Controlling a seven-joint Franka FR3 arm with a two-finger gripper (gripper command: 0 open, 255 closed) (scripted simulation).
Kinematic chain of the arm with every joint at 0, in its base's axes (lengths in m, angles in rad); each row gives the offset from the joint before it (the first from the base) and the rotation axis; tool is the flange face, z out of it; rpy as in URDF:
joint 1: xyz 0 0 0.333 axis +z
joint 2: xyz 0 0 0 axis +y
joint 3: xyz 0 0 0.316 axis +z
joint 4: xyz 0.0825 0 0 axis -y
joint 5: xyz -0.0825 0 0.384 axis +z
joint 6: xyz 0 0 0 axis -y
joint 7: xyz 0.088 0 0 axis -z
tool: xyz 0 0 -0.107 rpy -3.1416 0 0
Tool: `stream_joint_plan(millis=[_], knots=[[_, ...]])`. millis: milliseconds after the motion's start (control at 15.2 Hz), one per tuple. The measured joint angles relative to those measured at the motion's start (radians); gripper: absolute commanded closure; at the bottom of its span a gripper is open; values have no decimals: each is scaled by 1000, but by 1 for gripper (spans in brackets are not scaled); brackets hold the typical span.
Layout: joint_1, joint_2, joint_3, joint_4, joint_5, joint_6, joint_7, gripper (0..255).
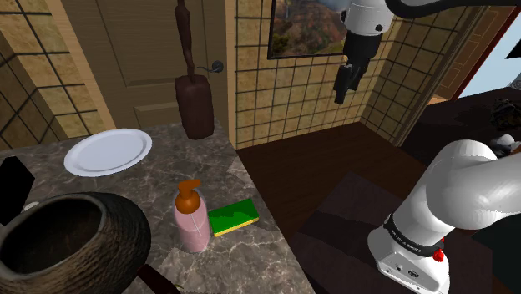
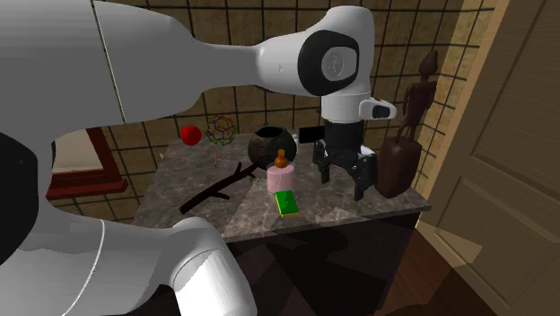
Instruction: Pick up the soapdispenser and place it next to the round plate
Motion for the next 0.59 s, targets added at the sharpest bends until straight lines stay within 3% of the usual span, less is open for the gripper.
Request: stream_joint_plan(millis=[198, 594], knots=[[9, 6, 18, -12, 18, 16, 24, 0], [60, 70, 127, -43, 112, 104, 158, 0]])
